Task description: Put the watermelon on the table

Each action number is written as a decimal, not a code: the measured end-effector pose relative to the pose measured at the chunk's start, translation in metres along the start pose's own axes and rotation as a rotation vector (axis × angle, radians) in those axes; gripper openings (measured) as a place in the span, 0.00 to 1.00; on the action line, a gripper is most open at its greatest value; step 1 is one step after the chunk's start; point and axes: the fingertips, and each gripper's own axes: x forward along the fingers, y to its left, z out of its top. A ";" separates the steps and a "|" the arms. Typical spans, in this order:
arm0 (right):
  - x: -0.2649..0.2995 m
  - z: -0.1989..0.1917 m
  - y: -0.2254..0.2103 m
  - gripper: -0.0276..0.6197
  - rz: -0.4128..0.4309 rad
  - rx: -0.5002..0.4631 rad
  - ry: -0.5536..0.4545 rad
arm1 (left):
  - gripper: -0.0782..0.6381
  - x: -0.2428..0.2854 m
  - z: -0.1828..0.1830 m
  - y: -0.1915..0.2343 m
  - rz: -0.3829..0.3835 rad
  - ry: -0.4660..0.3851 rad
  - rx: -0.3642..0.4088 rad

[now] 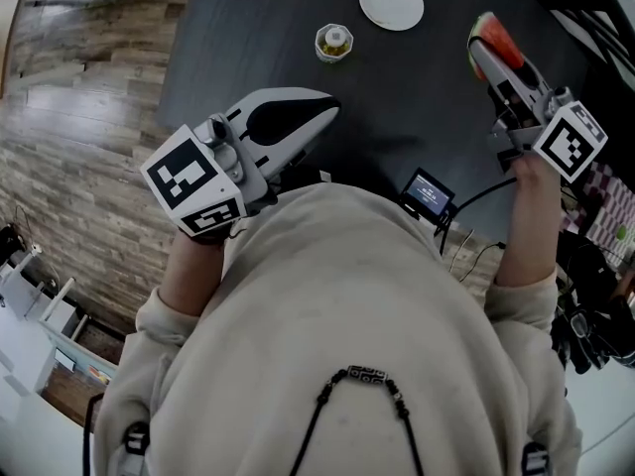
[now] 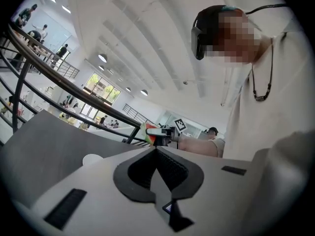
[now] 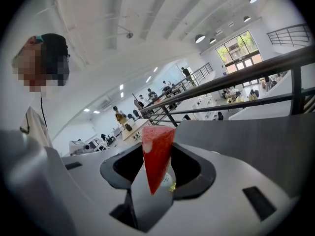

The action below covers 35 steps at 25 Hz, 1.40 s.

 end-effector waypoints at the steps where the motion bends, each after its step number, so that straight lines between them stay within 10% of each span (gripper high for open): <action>1: 0.003 -0.005 -0.005 0.33 -0.008 0.003 0.016 | 0.12 -0.001 -0.001 0.001 0.001 -0.002 -0.003; 35: 0.155 -0.099 -0.166 0.33 -0.193 0.198 0.347 | 0.12 -0.049 0.005 0.038 0.149 -0.046 -0.120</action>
